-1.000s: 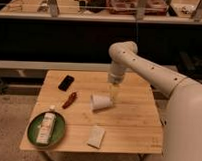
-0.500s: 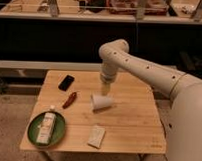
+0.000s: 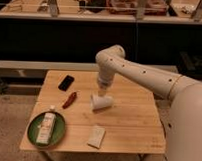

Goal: Pick up the ceramic cup

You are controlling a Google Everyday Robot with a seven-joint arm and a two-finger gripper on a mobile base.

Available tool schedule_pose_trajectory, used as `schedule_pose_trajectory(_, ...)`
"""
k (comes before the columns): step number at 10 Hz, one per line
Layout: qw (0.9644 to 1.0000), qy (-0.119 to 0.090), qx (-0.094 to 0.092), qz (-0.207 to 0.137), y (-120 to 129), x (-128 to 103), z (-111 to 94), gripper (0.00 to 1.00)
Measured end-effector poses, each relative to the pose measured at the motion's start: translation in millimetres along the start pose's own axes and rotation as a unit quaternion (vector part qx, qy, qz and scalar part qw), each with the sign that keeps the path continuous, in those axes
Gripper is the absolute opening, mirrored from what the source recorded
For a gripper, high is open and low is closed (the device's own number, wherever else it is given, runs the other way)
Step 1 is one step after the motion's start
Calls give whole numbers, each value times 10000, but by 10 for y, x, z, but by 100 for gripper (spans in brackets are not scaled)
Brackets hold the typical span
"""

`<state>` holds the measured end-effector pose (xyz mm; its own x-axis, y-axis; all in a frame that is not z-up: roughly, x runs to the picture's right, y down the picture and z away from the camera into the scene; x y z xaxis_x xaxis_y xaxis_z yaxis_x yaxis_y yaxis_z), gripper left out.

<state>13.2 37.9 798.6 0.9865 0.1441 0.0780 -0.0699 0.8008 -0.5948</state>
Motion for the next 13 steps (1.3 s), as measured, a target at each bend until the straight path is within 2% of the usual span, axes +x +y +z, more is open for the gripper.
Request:
schedule_pose_trajectory(1,9998,-33,23,-199,7,19,-15,71)
schedule_pose_trajectory(2,9994,-81,29,-329,8,24,-64,77)
schedule_pose_trajectory(4,9977,-204,-4,-646,20,4,-221,80)
schedule_pose_trajectory(6,9960,-309,5,-833,45,-7,-203,80)
schedule_pose_trajectory(7,9948,-307,52,-969,74,25,-121,80)
schedule_pose_trajectory(10,9901,-177,227,-1372,169,55,309,80)
schedule_pose_trajectory(11,9893,-122,262,-1427,180,100,432,80)
schedule_pose_trajectory(13,9896,-165,246,-1407,135,123,557,80)
